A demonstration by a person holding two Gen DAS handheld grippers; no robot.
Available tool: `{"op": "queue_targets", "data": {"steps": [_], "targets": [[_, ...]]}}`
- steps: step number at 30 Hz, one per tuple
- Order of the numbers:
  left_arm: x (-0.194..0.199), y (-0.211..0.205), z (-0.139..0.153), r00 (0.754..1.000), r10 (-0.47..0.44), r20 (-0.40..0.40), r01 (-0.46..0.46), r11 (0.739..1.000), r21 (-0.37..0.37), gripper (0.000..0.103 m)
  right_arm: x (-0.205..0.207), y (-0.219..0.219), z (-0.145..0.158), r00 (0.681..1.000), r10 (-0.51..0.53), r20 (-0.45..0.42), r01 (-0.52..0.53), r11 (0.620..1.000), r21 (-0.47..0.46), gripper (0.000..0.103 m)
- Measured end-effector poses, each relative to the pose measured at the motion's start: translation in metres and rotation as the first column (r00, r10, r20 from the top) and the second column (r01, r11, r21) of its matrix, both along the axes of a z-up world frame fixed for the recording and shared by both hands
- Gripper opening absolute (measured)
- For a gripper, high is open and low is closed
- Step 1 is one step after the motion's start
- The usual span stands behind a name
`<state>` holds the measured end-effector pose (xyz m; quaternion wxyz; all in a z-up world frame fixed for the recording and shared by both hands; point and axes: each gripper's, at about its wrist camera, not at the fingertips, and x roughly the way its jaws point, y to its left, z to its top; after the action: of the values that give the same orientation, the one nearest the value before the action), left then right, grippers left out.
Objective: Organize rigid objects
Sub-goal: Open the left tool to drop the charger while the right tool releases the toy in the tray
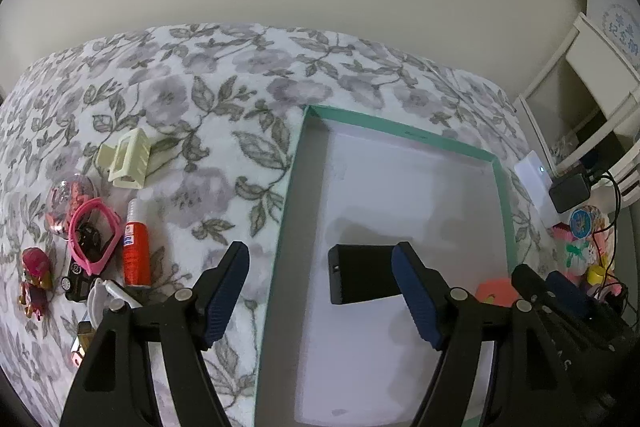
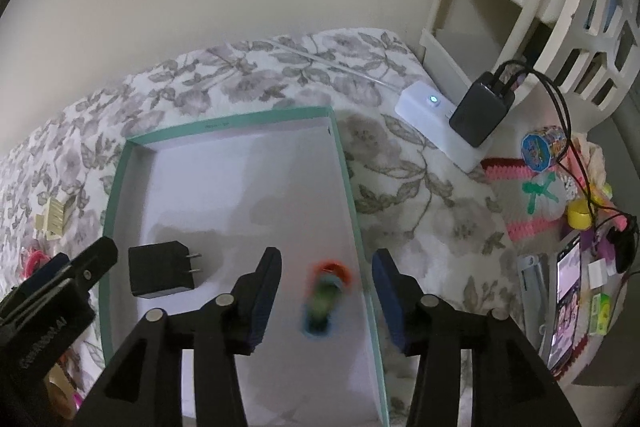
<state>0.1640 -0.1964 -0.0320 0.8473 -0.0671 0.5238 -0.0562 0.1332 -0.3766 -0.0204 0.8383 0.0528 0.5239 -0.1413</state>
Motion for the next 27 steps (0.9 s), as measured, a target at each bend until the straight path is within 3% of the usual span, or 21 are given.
{"op": "queue_targets", "data": {"steps": [2, 3, 5, 7, 14, 16, 27], "targets": [[-0.001, 0.004, 0.001, 1.0, 0.012, 0.007, -0.012, 1.0, -0.002, 0.089, 0.0, 0.002, 0.002, 1.0, 0.008, 0.006, -0.008, 1.0, -0.01, 0.053], [-0.001, 0.006, 0.002, 1.0, 0.019, 0.013, -0.019, 1.0, -0.002, 0.094, 0.0, 0.003, 0.003, 1.0, 0.012, 0.01, -0.012, 1.0, -0.014, 0.06], [-0.003, 0.012, 0.004, 0.999, 0.032, 0.025, -0.032, 0.999, -0.006, 0.094, 0.0, 0.005, 0.004, 1.0, 0.018, 0.022, -0.017, 1.0, -0.023, 0.07], [-0.003, 0.017, 0.005, 0.999, 0.044, 0.032, -0.044, 0.999, -0.014, 0.094, 0.0, 0.006, 0.003, 1.0, 0.021, 0.024, -0.02, 1.0, -0.021, 0.071], [-0.004, 0.031, 0.004, 0.995, 0.077, 0.065, -0.075, 0.997, -0.03, 0.096, 0.001, 0.005, -0.002, 0.999, 0.015, 0.04, -0.015, 1.0, -0.013, 0.103], [-0.004, 0.034, 0.003, 0.994, 0.084, 0.067, -0.081, 0.996, -0.044, 0.103, 0.001, 0.004, -0.001, 0.999, 0.012, 0.052, -0.012, 1.0, -0.012, 0.103], [-0.017, 0.054, 0.014, 0.983, 0.124, 0.132, -0.104, 0.983, -0.152, 0.103, -0.001, 0.013, 0.008, 0.995, 0.027, 0.096, -0.026, 1.0, -0.012, 0.103]]}}
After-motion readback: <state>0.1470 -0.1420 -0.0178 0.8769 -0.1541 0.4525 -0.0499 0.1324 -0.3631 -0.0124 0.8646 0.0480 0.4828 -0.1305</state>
